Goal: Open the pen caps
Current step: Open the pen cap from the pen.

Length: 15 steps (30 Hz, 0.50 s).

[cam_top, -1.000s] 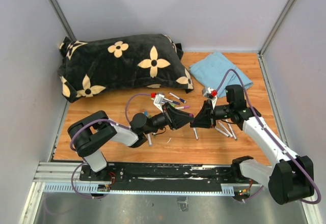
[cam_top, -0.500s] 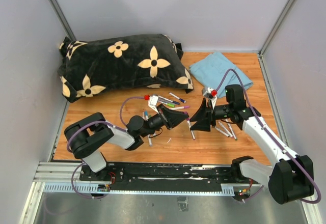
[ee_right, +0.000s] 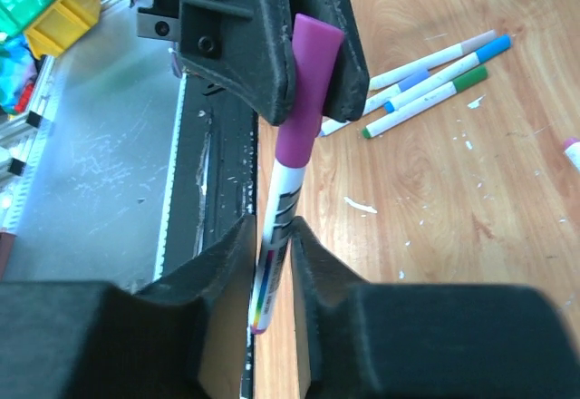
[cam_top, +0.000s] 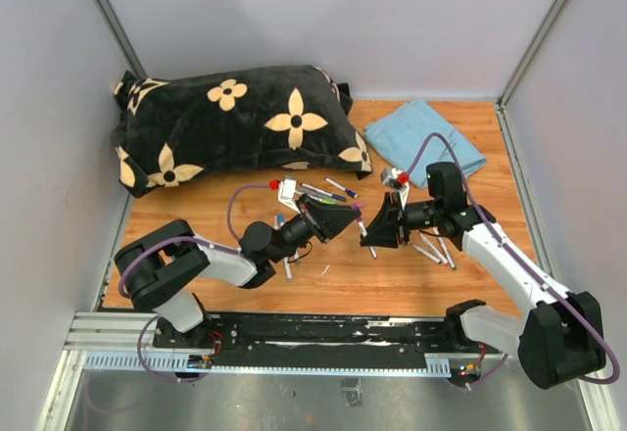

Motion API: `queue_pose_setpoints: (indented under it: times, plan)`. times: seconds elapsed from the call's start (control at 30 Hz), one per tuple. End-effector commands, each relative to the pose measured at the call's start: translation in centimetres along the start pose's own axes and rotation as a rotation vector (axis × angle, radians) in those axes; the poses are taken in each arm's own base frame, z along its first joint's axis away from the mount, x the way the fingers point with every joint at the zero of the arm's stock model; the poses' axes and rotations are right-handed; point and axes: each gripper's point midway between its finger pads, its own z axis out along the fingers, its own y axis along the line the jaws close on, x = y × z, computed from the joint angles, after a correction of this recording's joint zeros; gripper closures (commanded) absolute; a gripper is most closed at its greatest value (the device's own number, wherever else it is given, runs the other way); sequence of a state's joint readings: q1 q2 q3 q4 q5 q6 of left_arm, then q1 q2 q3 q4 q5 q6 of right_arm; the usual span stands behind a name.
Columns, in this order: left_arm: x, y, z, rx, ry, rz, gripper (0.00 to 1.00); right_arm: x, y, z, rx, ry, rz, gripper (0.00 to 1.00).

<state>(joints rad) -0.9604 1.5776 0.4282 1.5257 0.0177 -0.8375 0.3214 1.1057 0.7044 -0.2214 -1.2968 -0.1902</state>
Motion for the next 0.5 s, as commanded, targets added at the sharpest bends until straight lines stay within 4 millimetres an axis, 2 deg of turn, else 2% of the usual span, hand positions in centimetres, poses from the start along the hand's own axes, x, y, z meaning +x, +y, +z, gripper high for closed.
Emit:
queue_pose_setpoints:
  times: [0.0,0.07,0.1,0.17,0.37,0.47]
  plan:
    - [-4.9,-5.1,0.9,0.192,-0.202,0.004,1.00,0.3,0.1,0.5,-0.001,0.016,0.014,0.85]
    - [-5.6,-5.3,1.0,0.188,-0.230,0.019,1.00,0.2,0.3,0.4,-0.007,0.022,0.013,0.98]
    - [-6.3,-5.3,0.9,0.174,-0.260,0.035,1.00,0.2,0.4,0.4,-0.008,0.026,0.015,0.99]
    - [-8.1,-5.3,0.7,0.148,-0.321,0.081,1.00,0.2,0.7,0.3,-0.018,0.030,0.017,0.99]
    - [-16.9,-5.8,-1.1,0.078,-0.523,0.211,1.00,0.2,1.4,0.2,-0.051,0.033,0.025,0.99]
    - [-20.0,-6.3,-2.0,0.025,-0.589,0.275,1.00,0.2,1.6,0.3,-0.064,0.034,0.029,0.99]
